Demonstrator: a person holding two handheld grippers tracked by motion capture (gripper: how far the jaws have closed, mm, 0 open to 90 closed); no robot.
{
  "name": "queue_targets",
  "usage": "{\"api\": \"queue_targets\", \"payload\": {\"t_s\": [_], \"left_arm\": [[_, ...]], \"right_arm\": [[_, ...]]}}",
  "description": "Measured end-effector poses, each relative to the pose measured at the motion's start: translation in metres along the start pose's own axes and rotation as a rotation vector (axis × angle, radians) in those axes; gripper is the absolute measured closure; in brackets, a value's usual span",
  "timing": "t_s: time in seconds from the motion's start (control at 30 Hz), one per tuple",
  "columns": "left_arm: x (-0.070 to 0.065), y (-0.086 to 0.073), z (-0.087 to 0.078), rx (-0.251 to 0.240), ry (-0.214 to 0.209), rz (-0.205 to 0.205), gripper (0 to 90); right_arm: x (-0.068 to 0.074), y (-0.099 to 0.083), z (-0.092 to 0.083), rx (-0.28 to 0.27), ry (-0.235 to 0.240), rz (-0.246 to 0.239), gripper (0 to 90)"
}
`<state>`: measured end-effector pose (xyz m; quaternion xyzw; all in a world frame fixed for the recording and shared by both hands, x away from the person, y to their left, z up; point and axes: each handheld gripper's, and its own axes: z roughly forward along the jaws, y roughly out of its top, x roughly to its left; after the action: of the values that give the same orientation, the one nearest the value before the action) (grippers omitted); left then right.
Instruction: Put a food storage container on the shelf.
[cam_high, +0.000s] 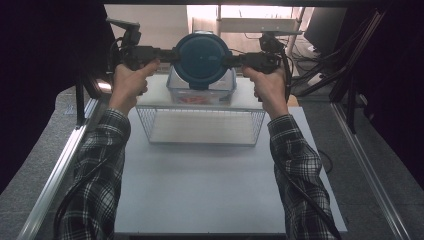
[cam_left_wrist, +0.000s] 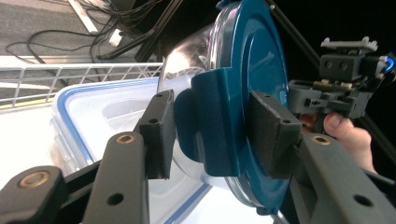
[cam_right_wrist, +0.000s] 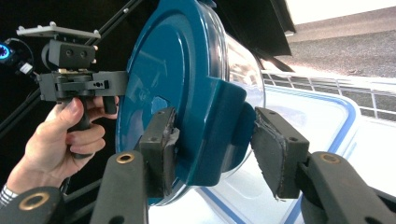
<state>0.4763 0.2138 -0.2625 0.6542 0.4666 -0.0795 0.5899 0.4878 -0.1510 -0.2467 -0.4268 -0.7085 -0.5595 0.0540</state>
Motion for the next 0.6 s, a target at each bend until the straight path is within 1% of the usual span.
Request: {"api": "queue_targets", "payload": {"t_s": [0.07,0.1,0.13,0.17,0.2,0.23,0.27,0.33,0.4,0.47,0.5,0.6], "left_arm": [[0.001,0.0,0.001,-0.002,0.0,-0.004,52.2],[0.0,0.0,0.004,0.006,0.063,0.022,51.0],[0.0,0.0,0.004,0.006,0.063,0.022,58.5],[-0.003,0.0,0.006,-0.008,0.078,0.053,58.6],[-0.003,0.0,0.006,-0.008,0.078,0.053,58.5],[-0.006,0.0,0.008,-0.014,0.095,0.063,58.8],[-0.006,0.0,0.008,-0.008,0.098,0.058,58.5],[-0.006,0.0,0.008,-0.008,0.103,0.064,58.5],[-0.008,0.0,0.008,-0.011,0.113,0.069,58.3],[-0.009,-0.001,0.008,-0.012,0.12,0.068,58.0],[-0.01,-0.001,0.008,-0.017,0.127,0.068,57.8],[-0.011,-0.002,0.008,-0.018,0.136,0.073,57.4]], "right_arm": [[-0.001,0.0,0.0,-0.001,-0.001,0.005,49.6],[-0.003,0.0,0.001,-0.008,-0.006,0.015,47.7],[-0.003,0.0,0.001,-0.008,-0.006,0.015,47.7],[-0.002,0.001,0.003,-0.01,-0.039,0.03,43.9],[-0.002,0.001,0.003,-0.01,-0.039,0.03,43.9],[-0.003,0.0,0.002,-0.024,-0.06,0.0,53.1],[-0.003,0.0,0.002,-0.016,-0.07,0.004,52.9],[-0.004,0.0,0.002,-0.019,-0.064,0.004,52.9],[-0.003,0.0,0.003,-0.033,-0.078,-0.007,52.9],[-0.003,0.0,0.004,-0.04,-0.083,-0.006,53.6],[-0.003,0.0,0.004,-0.054,-0.091,0.003,55.0],[-0.004,0.001,0.006,-0.064,-0.094,0.009,55.8]]}}
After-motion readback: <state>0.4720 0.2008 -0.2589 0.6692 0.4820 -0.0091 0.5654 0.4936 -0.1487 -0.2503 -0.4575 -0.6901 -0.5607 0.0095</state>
